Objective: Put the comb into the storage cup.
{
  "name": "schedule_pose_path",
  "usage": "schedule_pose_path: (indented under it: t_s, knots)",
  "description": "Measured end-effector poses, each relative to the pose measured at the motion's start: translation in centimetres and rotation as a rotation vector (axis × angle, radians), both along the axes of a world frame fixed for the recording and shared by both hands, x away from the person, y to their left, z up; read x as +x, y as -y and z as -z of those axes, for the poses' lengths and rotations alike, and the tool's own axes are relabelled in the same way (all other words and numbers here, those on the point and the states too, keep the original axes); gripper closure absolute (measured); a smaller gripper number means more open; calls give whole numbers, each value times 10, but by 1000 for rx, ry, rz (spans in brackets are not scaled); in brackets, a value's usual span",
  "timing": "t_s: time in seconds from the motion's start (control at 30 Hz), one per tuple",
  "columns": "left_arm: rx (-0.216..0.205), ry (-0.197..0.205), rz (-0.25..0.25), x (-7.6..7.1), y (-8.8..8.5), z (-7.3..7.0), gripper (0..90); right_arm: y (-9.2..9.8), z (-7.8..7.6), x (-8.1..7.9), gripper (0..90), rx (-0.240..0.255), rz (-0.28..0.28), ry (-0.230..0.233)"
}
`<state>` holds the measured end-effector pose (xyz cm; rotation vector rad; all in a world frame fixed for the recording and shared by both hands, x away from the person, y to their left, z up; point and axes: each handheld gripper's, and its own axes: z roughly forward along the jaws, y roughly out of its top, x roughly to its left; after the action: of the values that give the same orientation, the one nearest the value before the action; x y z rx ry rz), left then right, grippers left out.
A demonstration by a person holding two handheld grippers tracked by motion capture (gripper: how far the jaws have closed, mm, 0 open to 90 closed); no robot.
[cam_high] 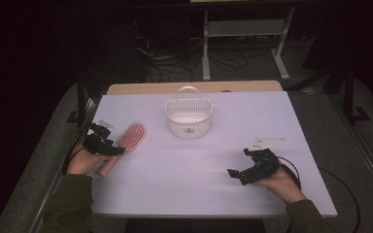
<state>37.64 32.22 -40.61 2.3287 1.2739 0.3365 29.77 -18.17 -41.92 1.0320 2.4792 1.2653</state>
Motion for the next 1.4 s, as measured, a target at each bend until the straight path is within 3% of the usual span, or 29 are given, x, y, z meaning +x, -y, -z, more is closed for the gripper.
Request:
schedule_pose_path:
  t_s: [0.57,1.03,1.4]
  knots:
    - [28,-64,11,2,4,7,465,0,0,0,0,0,-1,-1]
    - [69,-91,4,6,7,14,529,0,0,0,0,1,0,-2]
    - [75,-101,-16,7,9,15,563,0,0,0,0,0,0,-2]
